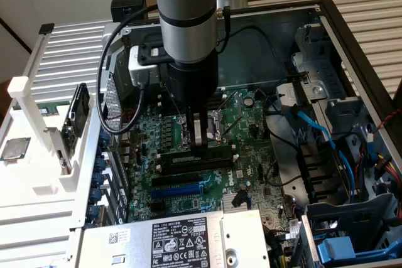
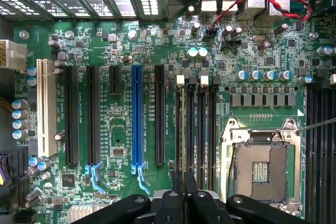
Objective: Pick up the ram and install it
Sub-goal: 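Insert the ram into the slot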
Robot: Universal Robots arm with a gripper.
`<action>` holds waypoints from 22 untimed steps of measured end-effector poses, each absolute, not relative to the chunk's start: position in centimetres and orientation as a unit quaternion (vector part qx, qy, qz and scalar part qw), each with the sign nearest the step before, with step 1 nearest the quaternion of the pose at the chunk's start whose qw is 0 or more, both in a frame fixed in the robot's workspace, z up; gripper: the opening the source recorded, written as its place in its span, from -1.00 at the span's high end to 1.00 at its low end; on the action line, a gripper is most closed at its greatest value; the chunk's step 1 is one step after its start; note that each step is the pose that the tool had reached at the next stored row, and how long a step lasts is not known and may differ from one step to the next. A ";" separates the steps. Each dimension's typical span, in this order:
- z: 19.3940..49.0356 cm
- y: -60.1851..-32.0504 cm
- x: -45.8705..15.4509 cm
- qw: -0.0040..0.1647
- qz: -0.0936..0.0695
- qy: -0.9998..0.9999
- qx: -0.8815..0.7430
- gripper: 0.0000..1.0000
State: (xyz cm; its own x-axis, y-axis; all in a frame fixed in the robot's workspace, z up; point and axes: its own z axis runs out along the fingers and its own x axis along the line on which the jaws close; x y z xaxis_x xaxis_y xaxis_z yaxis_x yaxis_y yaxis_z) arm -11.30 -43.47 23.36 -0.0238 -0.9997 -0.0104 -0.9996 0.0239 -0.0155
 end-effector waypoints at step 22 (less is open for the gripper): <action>23.2 -43.5 -11.3 0.009 -0.002 0.715 -0.699 0.76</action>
State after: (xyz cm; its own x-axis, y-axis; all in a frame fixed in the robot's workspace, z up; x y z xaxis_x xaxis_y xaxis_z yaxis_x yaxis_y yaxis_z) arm -11.31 -43.48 23.18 -0.0219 -0.9997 -0.0101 -0.9996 0.0220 -0.0149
